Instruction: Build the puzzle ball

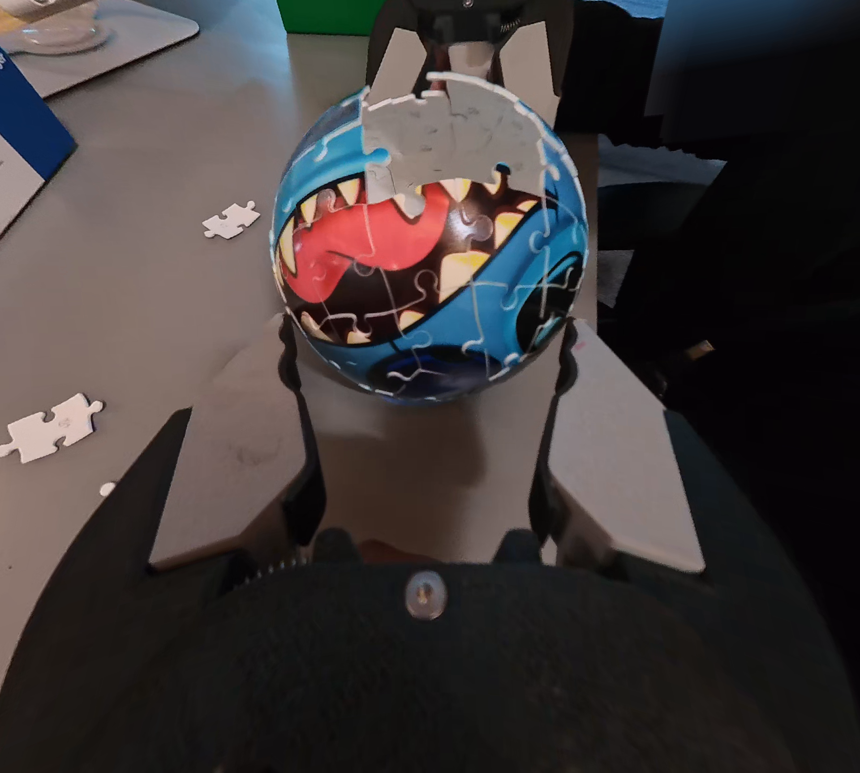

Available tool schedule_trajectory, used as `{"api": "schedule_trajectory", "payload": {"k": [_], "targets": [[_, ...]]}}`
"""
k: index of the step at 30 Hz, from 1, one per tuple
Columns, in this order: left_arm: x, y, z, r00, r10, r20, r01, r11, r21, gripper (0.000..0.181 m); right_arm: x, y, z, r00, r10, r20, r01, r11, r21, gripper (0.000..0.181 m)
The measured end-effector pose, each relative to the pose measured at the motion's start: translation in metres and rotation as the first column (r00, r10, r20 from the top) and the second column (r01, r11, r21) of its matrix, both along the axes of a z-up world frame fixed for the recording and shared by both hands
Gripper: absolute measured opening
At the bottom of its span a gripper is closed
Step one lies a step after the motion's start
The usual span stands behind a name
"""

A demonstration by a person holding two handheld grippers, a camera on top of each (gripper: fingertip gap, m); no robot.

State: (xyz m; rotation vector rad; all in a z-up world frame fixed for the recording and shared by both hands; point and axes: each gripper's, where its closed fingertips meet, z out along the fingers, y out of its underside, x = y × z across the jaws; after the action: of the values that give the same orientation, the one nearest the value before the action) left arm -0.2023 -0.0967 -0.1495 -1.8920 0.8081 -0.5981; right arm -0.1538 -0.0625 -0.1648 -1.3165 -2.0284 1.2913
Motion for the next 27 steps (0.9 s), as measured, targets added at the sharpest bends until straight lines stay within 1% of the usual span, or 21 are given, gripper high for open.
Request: {"api": "schedule_trajectory", "payload": {"k": [2,6,10,13,15,18,22,24,27], "targets": [[0.000,0.001,-0.001,1.000,-0.004,-0.011,0.004,0.999,0.039,0.111,-0.001,-0.003,0.001,1.000,0.019,-0.024,-0.019,1.000,0.017,0.086],[-0.001,0.001,-0.001,0.998,-0.003,-0.062,0.010,0.993,0.115,0.111,-0.003,-0.003,0.001,0.998,0.026,-0.059,-0.020,0.995,0.097,0.085],[-0.003,0.003,-0.003,0.986,0.013,-0.165,0.024,0.975,0.220,0.111,-0.004,0.001,0.001,0.994,0.031,-0.108,-0.008,0.977,0.211,0.084],[-0.004,0.004,-0.007,0.965,0.047,-0.260,0.032,0.956,0.292,0.109,-0.004,0.004,0.004,0.990,0.032,-0.138,0.005,0.967,0.256,0.085],[-0.007,0.005,-0.009,0.953,0.073,-0.293,0.025,0.948,0.317,0.108,-0.003,0.005,0.005,0.988,0.029,-0.154,0.014,0.963,0.270,0.084],[-0.007,0.003,-0.009,0.961,0.077,-0.266,0.010,0.950,0.312,0.107,-0.003,0.006,0.006,0.987,0.027,-0.157,0.016,0.964,0.265,0.084],[-0.010,-0.002,-0.005,0.981,0.061,-0.185,-0.006,0.960,0.280,0.106,0.001,0.011,0.009,0.986,0.026,-0.162,0.017,0.966,0.258,0.085],[-0.014,-0.005,0.000,0.990,0.059,-0.131,-0.021,0.962,0.273,0.106,0.007,0.027,0.012,0.986,-0.014,-0.168,0.059,0.962,0.266,0.084],[-0.025,-0.008,0.007,0.995,0.071,-0.065,-0.052,0.963,0.266,0.105,0.017,0.072,0.008,0.978,-0.159,-0.135,0.189,0.946,0.262,0.080]]}}
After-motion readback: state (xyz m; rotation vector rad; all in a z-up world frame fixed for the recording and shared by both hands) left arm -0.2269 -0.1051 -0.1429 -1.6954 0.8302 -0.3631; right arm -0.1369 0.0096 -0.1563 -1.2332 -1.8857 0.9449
